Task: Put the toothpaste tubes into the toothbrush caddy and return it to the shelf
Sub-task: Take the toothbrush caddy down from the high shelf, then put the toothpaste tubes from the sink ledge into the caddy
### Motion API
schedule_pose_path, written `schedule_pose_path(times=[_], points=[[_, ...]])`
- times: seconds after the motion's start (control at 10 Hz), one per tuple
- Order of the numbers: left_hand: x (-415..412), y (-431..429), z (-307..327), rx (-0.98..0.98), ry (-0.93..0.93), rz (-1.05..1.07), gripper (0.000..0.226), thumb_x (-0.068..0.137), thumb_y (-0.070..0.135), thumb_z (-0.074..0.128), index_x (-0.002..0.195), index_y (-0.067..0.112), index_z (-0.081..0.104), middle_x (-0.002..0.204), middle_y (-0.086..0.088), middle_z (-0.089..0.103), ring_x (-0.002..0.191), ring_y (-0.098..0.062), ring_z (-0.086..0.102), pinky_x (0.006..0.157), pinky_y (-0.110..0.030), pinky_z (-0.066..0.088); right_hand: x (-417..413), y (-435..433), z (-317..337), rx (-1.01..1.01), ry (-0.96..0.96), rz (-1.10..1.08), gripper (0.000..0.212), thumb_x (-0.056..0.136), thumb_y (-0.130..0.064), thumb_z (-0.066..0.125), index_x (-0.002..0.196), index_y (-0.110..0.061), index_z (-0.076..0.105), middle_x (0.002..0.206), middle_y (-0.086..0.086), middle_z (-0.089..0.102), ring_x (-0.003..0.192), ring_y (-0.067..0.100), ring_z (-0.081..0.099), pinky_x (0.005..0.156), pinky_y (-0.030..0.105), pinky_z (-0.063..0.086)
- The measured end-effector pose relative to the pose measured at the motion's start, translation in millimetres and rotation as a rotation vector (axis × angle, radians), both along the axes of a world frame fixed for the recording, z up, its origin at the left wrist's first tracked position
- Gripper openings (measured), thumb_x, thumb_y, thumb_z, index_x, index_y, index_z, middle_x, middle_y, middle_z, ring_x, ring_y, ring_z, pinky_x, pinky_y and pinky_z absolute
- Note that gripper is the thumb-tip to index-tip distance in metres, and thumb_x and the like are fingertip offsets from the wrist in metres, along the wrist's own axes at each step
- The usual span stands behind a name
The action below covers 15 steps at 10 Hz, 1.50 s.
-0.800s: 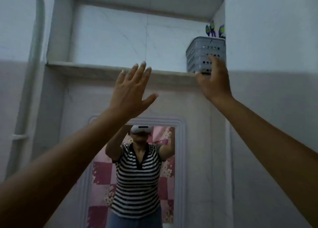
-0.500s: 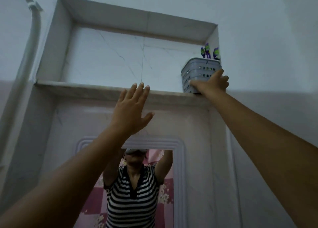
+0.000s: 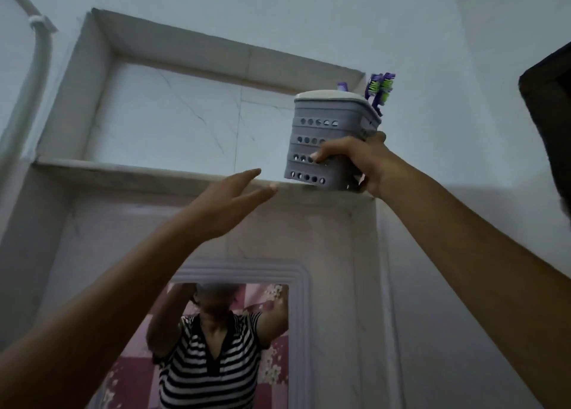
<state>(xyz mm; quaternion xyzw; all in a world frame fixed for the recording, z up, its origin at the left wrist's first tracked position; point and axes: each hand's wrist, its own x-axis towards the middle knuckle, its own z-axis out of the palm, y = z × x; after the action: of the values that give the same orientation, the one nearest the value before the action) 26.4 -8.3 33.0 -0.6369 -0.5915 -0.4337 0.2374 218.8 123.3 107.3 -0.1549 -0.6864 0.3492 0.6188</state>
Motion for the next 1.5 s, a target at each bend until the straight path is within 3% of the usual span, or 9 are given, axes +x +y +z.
schedule_pose_path(times=[0.1, 0.3, 0.4, 0.6, 0.8, 1.0, 1.1, 1.3, 1.5], points=[[25, -10, -23, 0.037, -0.121, -0.298, 0.072, 0.086, 0.064, 0.045, 0.148, 0.032, 0.027, 0.153, 0.004, 0.038, 0.137, -0.009, 0.038, 0.112, -0.035, 0.034, 17, -26, -42, 0.035, -0.040, 0.149, 0.098, 0.043, -0.017, 0.090, 0.130, -0.011, 0.047, 0.115, 0.009, 0.069, 0.083, 0.017, 0.071, 0.046, 0.036, 0.059], [50, -27, -141, -0.066, -0.367, -0.677, 0.036, 0.093, 0.027, 0.053, 0.129, 0.026, 0.051, 0.107, 0.017, 0.071, 0.098, 0.001, 0.067, 0.074, -0.014, 0.055, 29, -53, -190, 0.110, -0.132, 0.371, 0.076, 0.056, -0.010, 0.085, 0.127, -0.016, 0.058, 0.115, 0.007, 0.073, 0.103, 0.025, 0.071, 0.079, 0.049, 0.062], [50, -38, -234, -0.134, -0.531, -0.685, 0.055, 0.089, 0.016, 0.060, 0.138, 0.033, 0.042, 0.129, 0.022, 0.061, 0.118, 0.002, 0.058, 0.089, -0.019, 0.054, 24, -55, -287, 0.002, -0.092, 0.496, 0.081, 0.058, -0.009, 0.086, 0.132, -0.010, 0.053, 0.125, 0.018, 0.066, 0.113, 0.034, 0.065, 0.087, 0.055, 0.057], [9, -73, -411, -0.410, -0.765, -0.328, 0.042, 0.080, 0.034, 0.072, 0.120, 0.039, 0.061, 0.123, 0.020, 0.065, 0.116, -0.001, 0.060, 0.099, -0.031, 0.051, 20, -55, -493, -0.283, -0.199, 0.419, 0.112, 0.036, -0.004, 0.094, 0.134, -0.009, 0.041, 0.121, 0.002, 0.069, 0.109, 0.013, 0.067, 0.078, 0.019, 0.057], [-34, -131, -551, -0.498, -1.017, 0.004, 0.020, 0.084, 0.029, 0.070, 0.103, 0.036, 0.070, 0.107, 0.016, 0.073, 0.097, -0.004, 0.069, 0.081, -0.022, 0.057, 30, -67, -667, -0.487, -0.457, 0.303, 0.120, 0.039, -0.047, 0.097, 0.134, -0.005, 0.035, 0.129, 0.015, 0.059, 0.120, 0.021, 0.060, 0.097, 0.026, 0.053], [-51, -132, -632, -0.682, -0.864, 0.385, 0.014, 0.088, 0.025, 0.064, 0.097, 0.036, 0.065, 0.096, 0.013, 0.071, 0.079, -0.003, 0.067, 0.072, -0.031, 0.057, 36, -72, -739, -0.642, -0.743, 0.194, 0.116, 0.038, -0.055, 0.093, 0.127, 0.002, 0.045, 0.108, 0.010, 0.063, 0.095, -0.011, 0.063, 0.086, 0.032, 0.058], [-66, -118, -661, -0.721, -0.739, 0.588, 0.018, 0.086, 0.025, 0.062, 0.103, 0.027, 0.068, 0.102, 0.005, 0.072, 0.080, -0.011, 0.066, 0.069, -0.031, 0.054, 33, -74, -756, -0.694, -0.887, 0.193, 0.069, 0.050, -0.028, 0.096, 0.108, -0.013, 0.063, 0.092, -0.004, 0.070, 0.085, -0.001, 0.068, 0.086, 0.036, 0.060], [-94, -82, -667, -0.739, -0.439, 0.673, 0.031, 0.081, 0.008, 0.058, 0.106, 0.019, 0.072, 0.103, -0.009, 0.073, 0.088, -0.031, 0.068, 0.068, -0.037, 0.057, 20, -63, -769, -0.720, -0.816, 0.184, 0.074, 0.051, 0.025, 0.083, 0.110, -0.009, 0.054, 0.092, -0.034, 0.071, 0.089, -0.020, 0.062, 0.069, -0.001, 0.049], [-168, -54, -680, -1.036, -0.185, 0.664, 0.043, 0.079, 0.016, 0.063, 0.122, 0.019, 0.062, 0.120, -0.011, 0.067, 0.109, -0.034, 0.061, 0.091, -0.042, 0.050, 18, -44, -772, -0.700, -1.012, 0.256, 0.056, 0.066, -0.010, 0.088, 0.072, -0.060, 0.065, 0.083, -0.015, 0.064, 0.076, -0.009, 0.065, 0.067, -0.004, 0.046]])
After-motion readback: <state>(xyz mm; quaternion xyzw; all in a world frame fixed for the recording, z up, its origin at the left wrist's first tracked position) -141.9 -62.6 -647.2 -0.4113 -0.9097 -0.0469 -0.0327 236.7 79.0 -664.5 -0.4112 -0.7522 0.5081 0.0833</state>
